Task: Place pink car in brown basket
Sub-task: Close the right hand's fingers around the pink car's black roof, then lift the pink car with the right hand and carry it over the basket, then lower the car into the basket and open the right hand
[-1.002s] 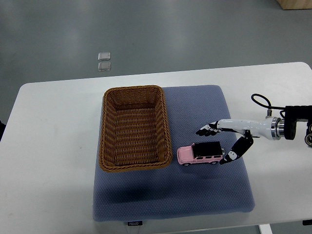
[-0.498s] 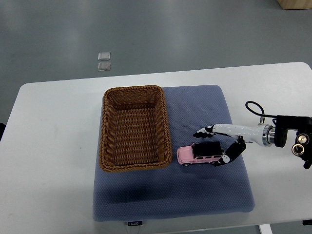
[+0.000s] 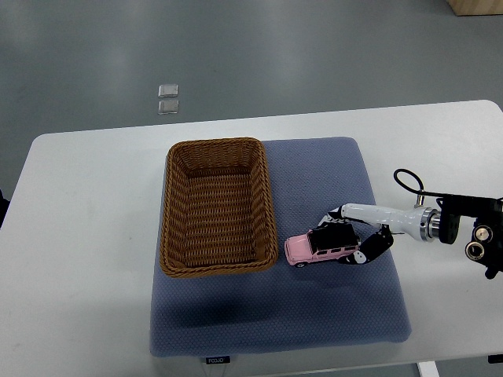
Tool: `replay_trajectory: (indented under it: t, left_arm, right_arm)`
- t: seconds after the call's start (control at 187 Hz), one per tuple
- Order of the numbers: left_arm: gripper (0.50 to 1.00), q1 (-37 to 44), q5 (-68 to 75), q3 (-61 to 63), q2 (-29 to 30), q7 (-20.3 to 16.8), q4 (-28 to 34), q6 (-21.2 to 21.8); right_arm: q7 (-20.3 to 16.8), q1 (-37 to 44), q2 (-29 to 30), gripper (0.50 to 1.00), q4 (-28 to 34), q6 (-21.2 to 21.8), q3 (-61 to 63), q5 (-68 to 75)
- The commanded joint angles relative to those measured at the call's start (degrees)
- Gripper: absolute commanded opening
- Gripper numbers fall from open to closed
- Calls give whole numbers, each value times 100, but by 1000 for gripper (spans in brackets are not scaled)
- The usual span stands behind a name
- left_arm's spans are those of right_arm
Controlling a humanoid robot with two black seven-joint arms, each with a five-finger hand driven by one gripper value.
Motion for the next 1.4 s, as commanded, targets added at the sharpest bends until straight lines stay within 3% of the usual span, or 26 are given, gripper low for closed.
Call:
replay_trajectory:
  t: [0.0,0.241,0.573,0.772,1.125,1.393]
  left_arm:
    - [1000,0,-1,7,0,0,1,1]
    - [1000,0,-1,7,0,0,-8,1]
    - [1000,0,8,7,0,0,1,1]
    - [1000,0,-1,7,0,0,-26,1]
    - [1000,0,-1,16,0,0,-43,1]
    - [1000,0,-1,16,0,0,-52,1]
  right_arm:
    - [15,65,-138,500,-3,-2,61,33]
    - [121,443,-543,500,67,68,79,121]
    - [174,1304,-499,500,-73,235,70,165]
    - [174,1805,397,500,-565,252,-18,446]
    - [174,2016,2243,500,-1875,147,-449,419]
    - [182,1929,2841,500,-2455,-108,-633,358]
